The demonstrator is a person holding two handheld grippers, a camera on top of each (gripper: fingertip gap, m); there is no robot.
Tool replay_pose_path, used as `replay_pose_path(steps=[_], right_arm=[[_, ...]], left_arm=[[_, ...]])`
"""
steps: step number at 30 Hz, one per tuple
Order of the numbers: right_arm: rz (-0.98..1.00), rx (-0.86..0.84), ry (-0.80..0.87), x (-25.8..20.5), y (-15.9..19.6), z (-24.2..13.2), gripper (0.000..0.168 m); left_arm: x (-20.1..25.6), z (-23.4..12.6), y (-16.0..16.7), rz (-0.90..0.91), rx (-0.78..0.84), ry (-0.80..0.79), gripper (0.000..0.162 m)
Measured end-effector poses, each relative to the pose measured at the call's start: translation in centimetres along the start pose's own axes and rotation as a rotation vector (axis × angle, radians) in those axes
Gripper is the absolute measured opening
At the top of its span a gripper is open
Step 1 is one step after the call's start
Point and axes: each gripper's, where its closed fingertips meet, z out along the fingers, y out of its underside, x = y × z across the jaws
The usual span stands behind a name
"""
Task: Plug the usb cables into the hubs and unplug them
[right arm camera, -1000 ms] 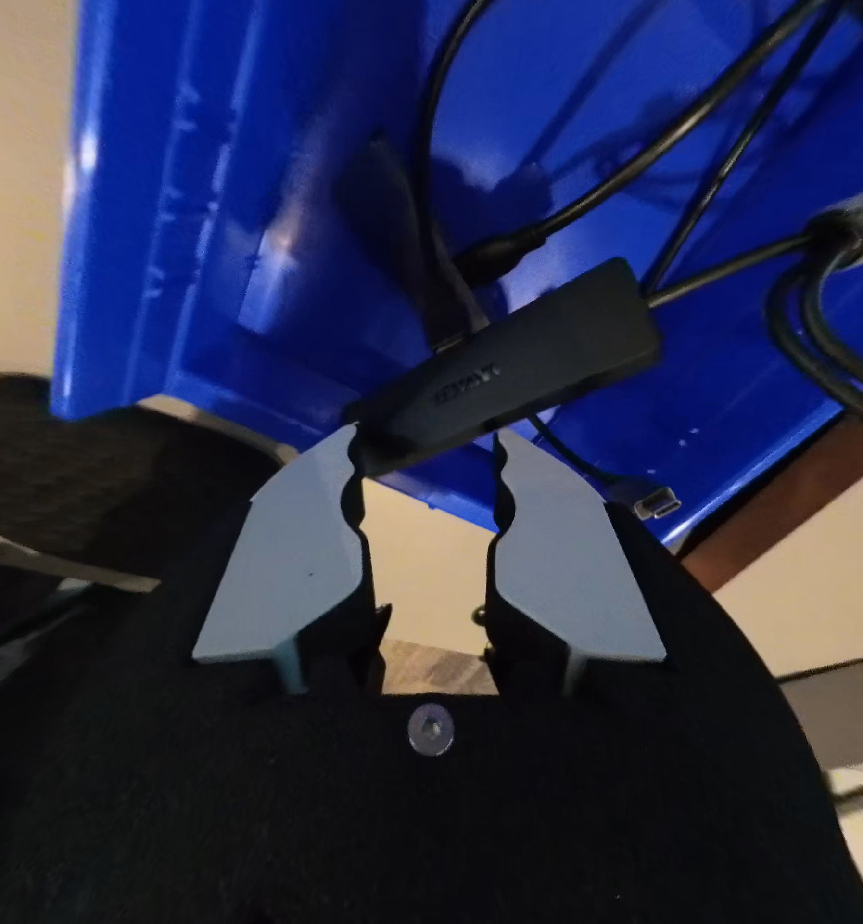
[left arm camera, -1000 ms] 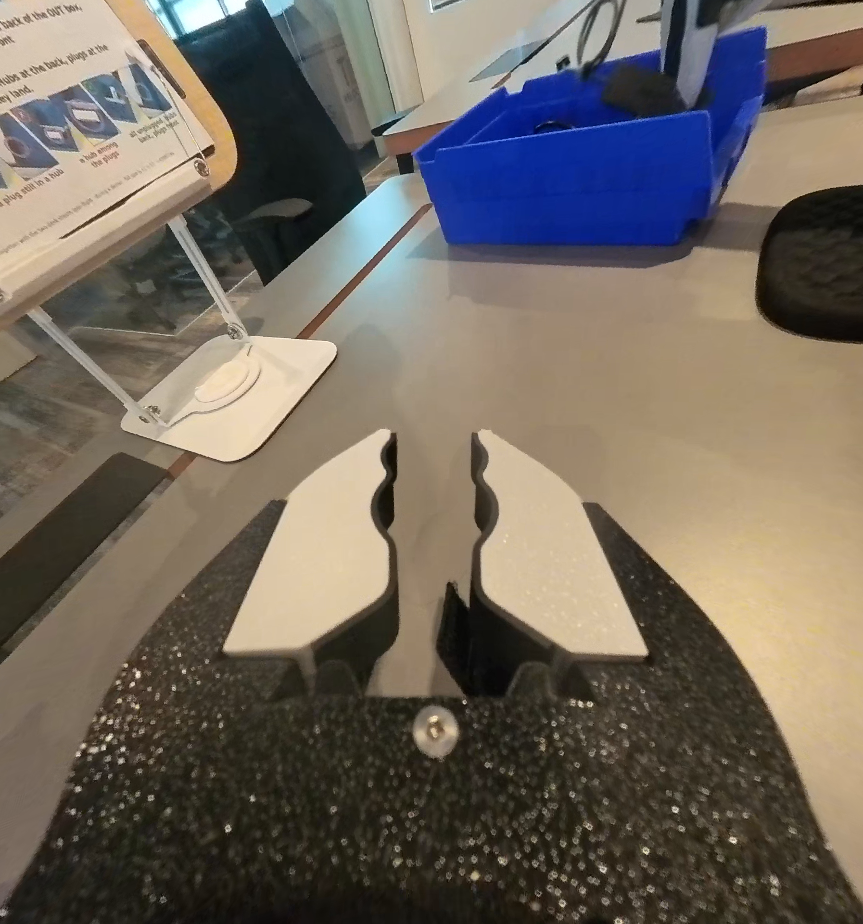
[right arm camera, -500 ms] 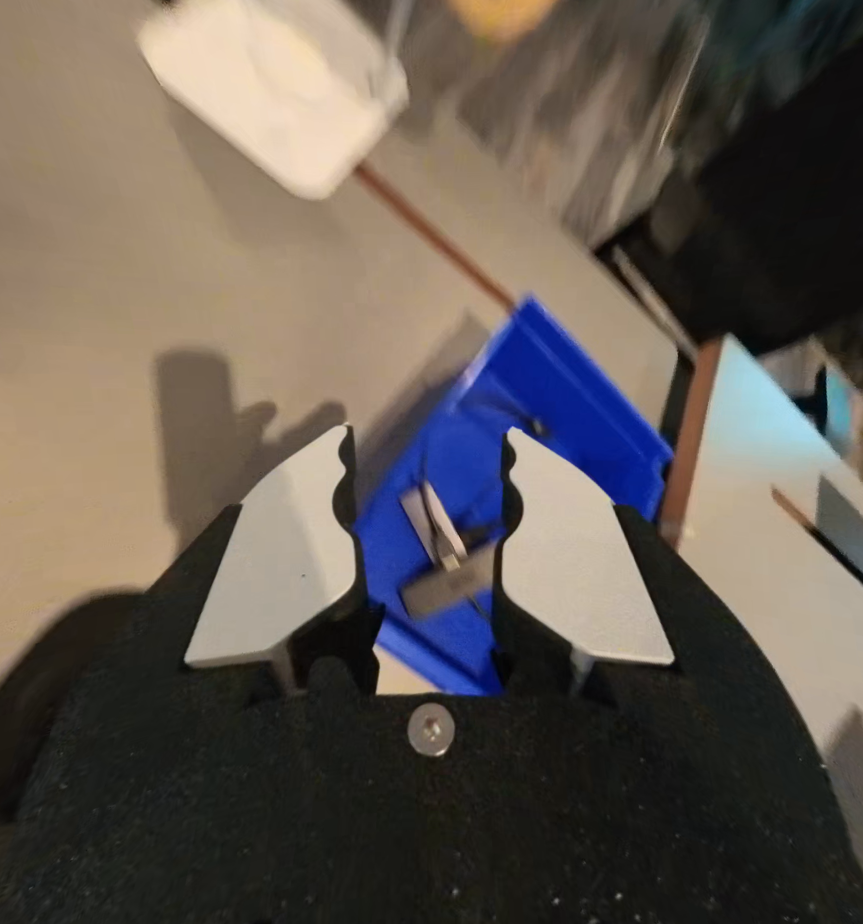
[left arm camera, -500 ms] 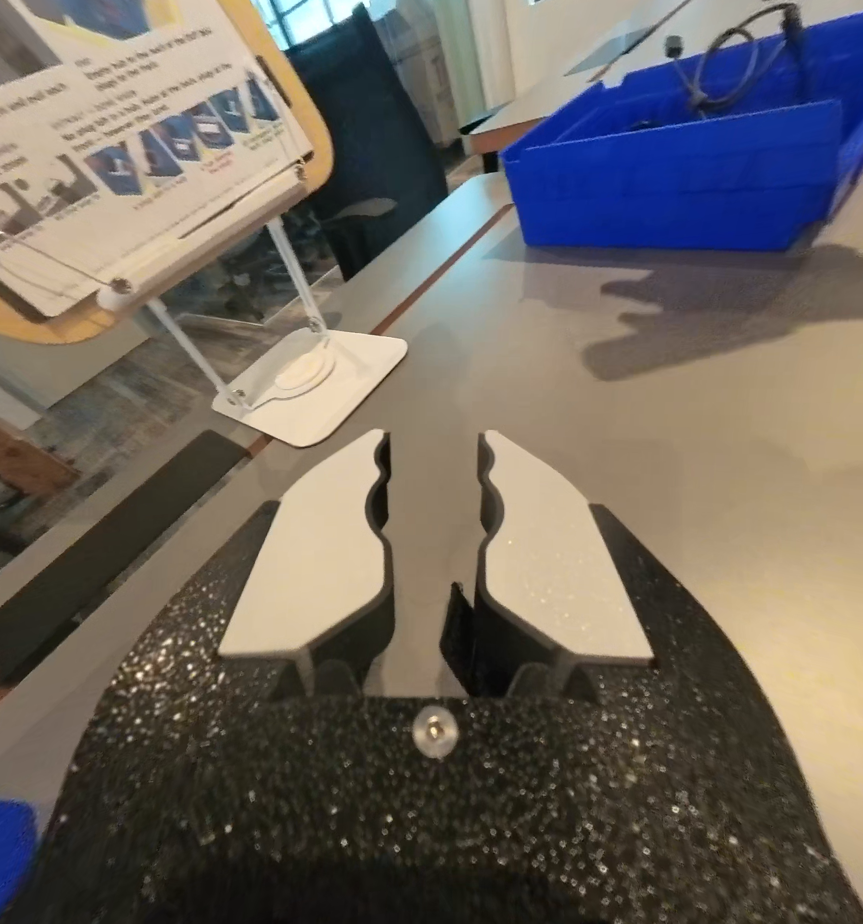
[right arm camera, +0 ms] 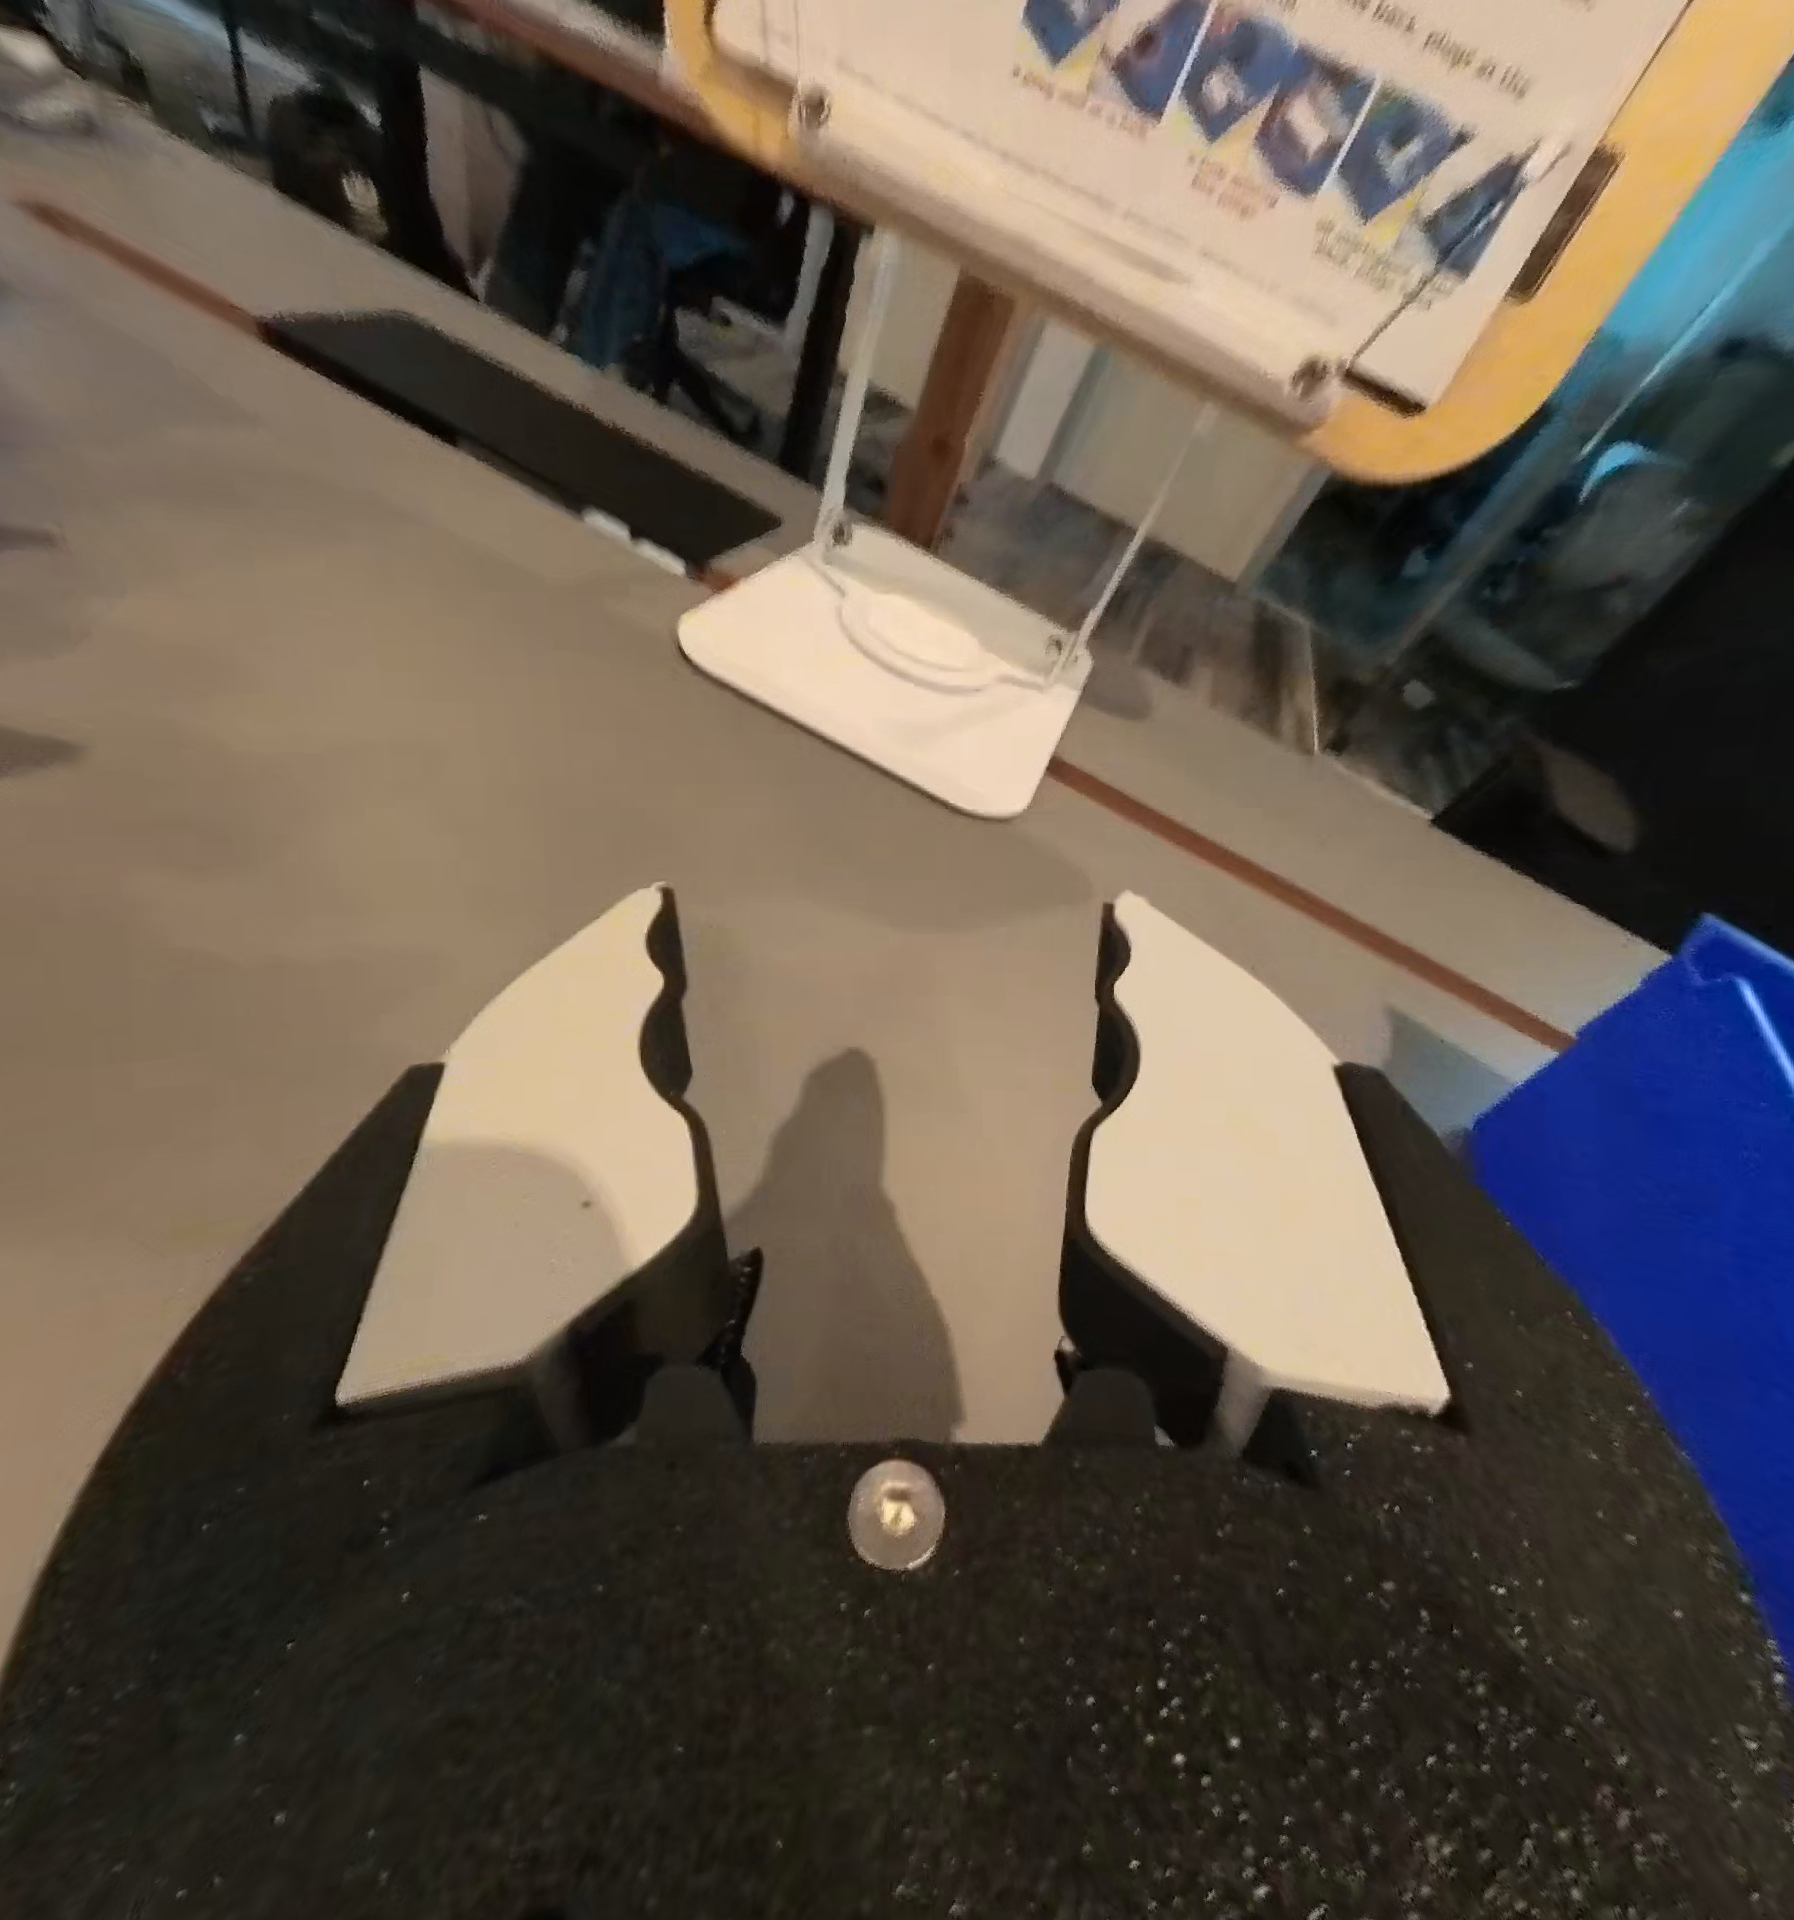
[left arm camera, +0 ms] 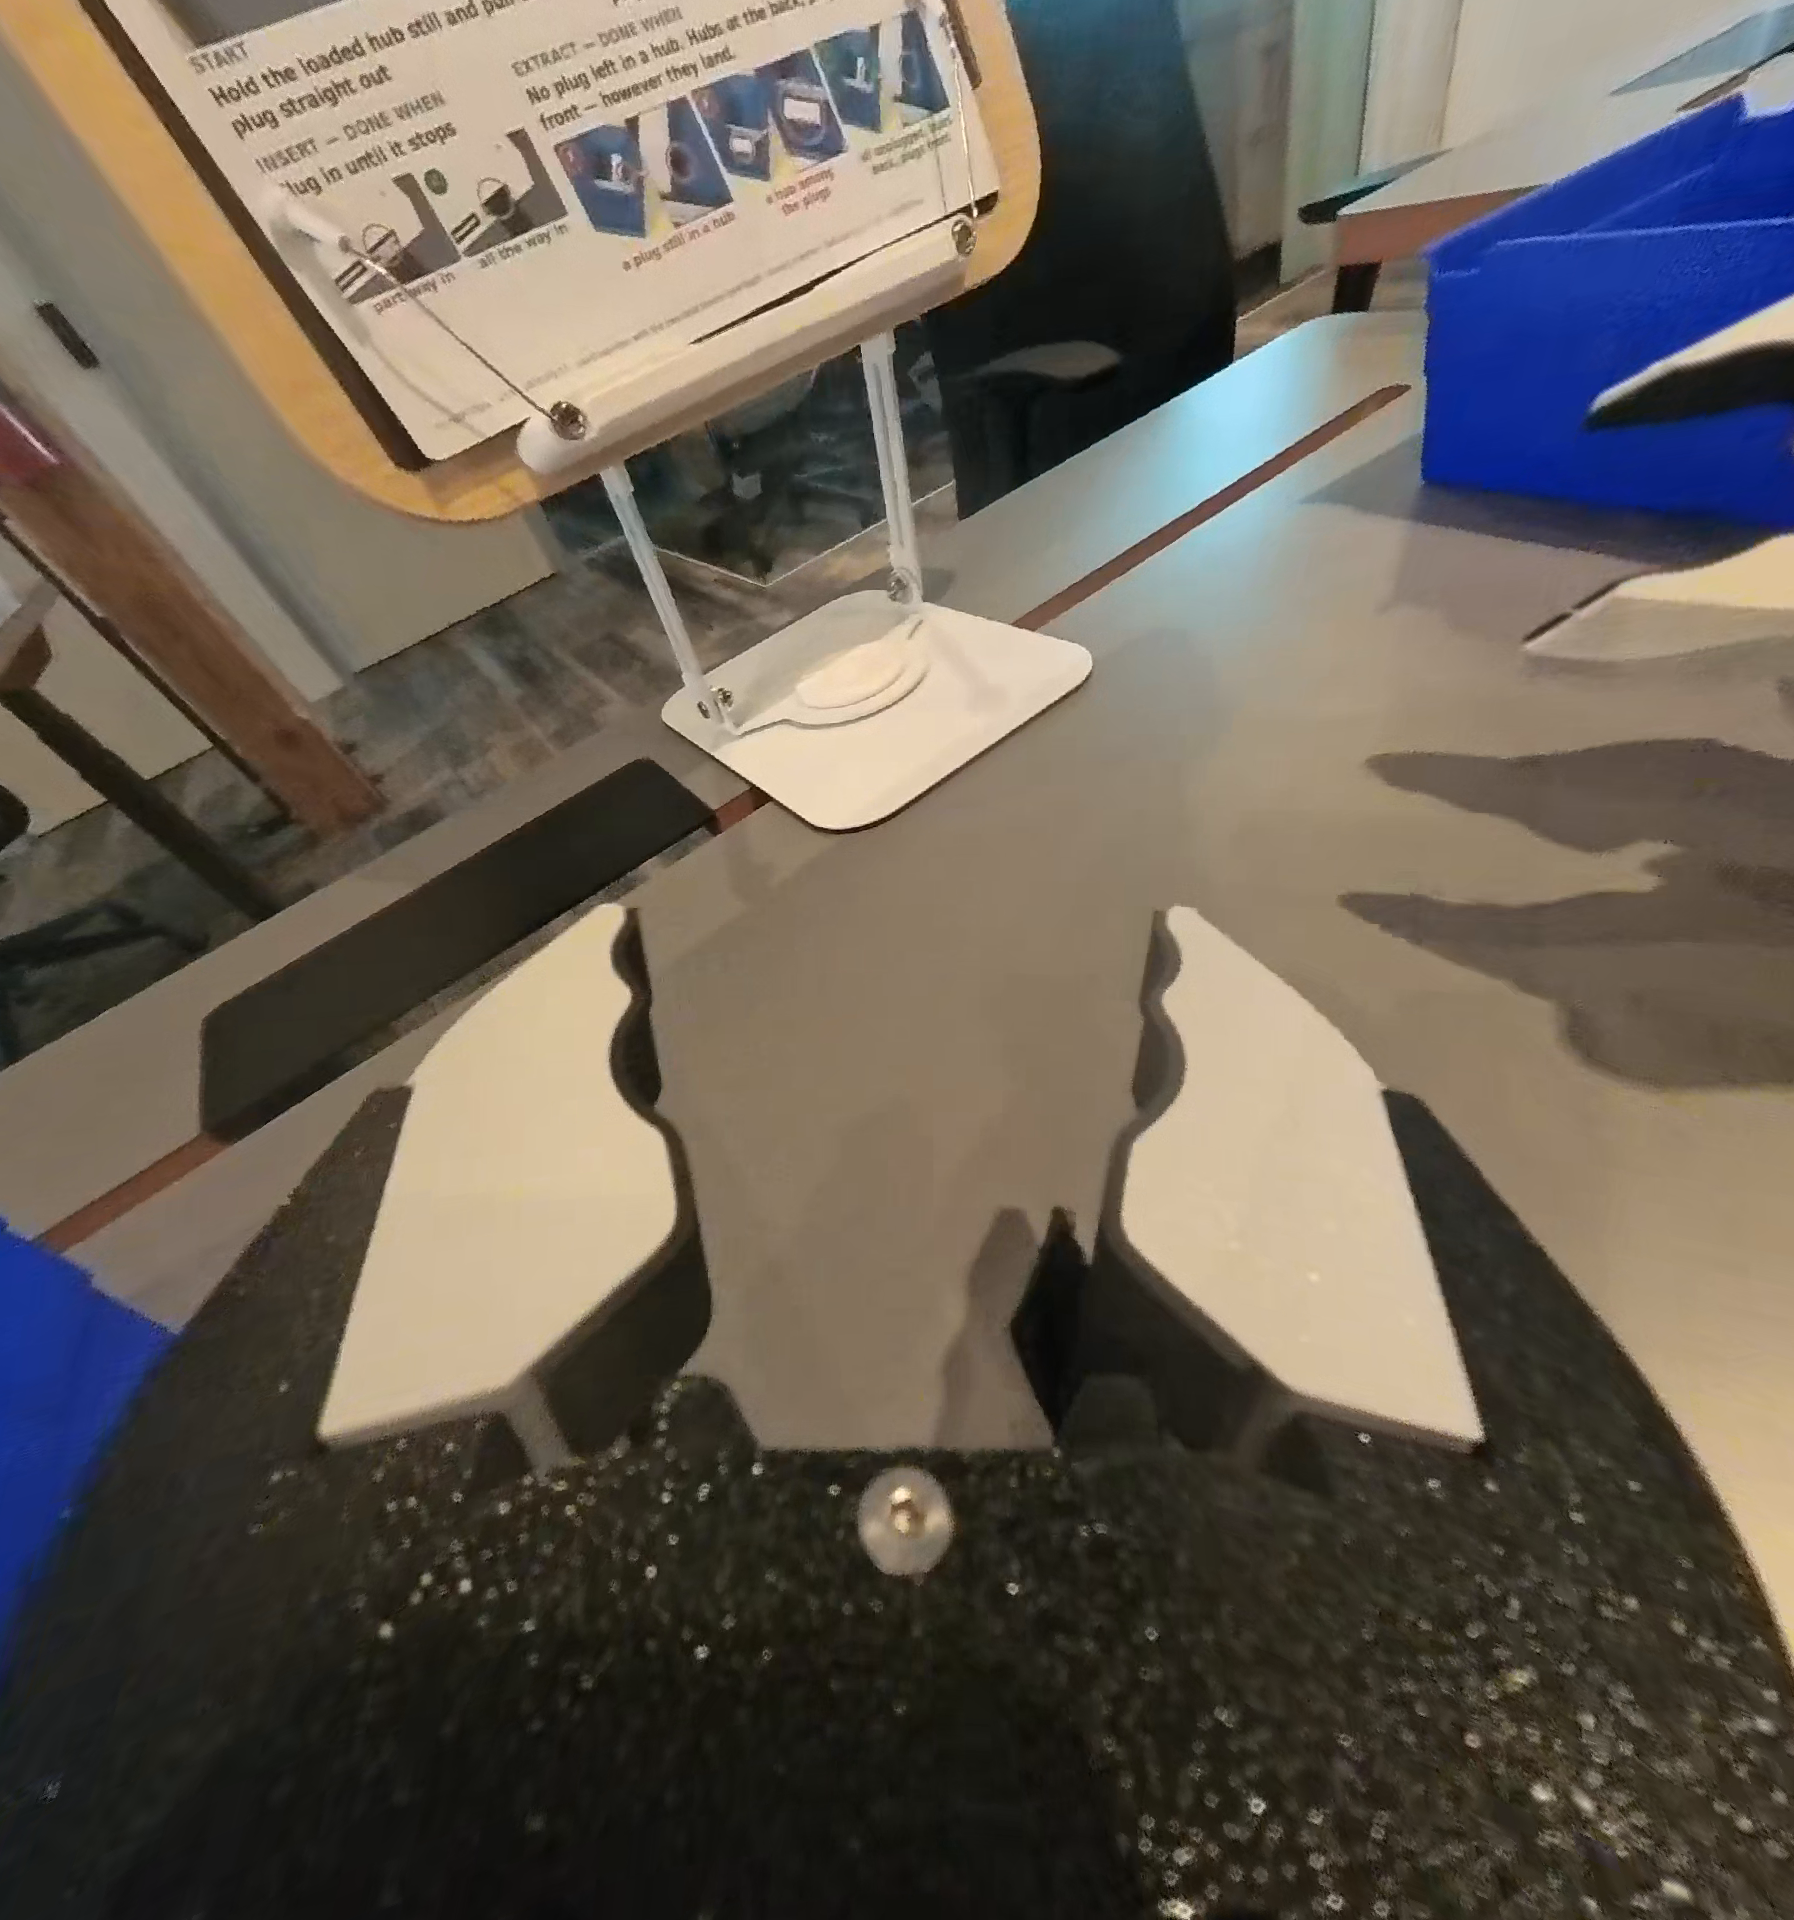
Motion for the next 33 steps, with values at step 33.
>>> replay_pose_path(steps=[33], right_arm=[[0.263, 0.249, -0.027, 2.2, -2.4, -3.3, 0.071]], left_arm=[[-12.4, -16.4, 9.3, 0.031, -0.777, -0.261, 0.079]])
